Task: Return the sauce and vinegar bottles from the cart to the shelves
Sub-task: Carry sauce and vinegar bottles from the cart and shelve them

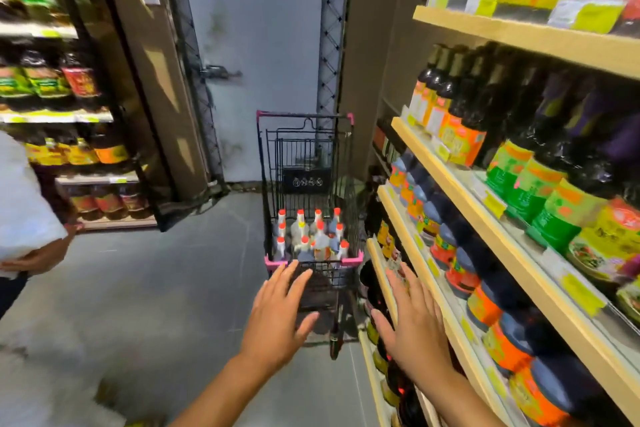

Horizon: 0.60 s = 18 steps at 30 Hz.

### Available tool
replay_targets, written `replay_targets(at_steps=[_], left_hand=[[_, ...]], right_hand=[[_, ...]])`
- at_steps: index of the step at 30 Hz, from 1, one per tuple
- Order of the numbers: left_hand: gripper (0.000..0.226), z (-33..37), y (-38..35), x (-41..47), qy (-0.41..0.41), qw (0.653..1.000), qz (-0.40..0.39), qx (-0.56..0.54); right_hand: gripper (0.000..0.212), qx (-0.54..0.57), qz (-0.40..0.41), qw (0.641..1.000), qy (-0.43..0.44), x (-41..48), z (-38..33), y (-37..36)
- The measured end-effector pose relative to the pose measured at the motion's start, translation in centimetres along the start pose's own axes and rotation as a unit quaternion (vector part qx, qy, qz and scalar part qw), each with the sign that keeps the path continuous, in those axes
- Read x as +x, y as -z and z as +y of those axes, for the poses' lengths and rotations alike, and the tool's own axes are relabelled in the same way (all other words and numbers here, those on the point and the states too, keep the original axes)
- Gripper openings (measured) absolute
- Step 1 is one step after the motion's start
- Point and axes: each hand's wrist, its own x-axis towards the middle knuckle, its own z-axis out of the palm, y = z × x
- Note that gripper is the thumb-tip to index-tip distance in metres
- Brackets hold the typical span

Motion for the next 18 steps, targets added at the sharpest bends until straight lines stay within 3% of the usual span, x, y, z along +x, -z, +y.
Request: replay_targets(at_steps=[9, 18], left_hand=[[0.073, -11.8, 1.2, 13.5, -0.018, 0.999, -0.029, -0.015], [0.075, -19.3, -0.7, 25.7, -0.021, 0.996, -0.062, -0.053]], right_hand=[[0.077, 0.044, -0.035, 0.997, -0.049, 15.1, -4.5, -6.3], [0.074, 0.098, -0.088, 0.985, -0.108, 26.5, -3.6, -13.4]])
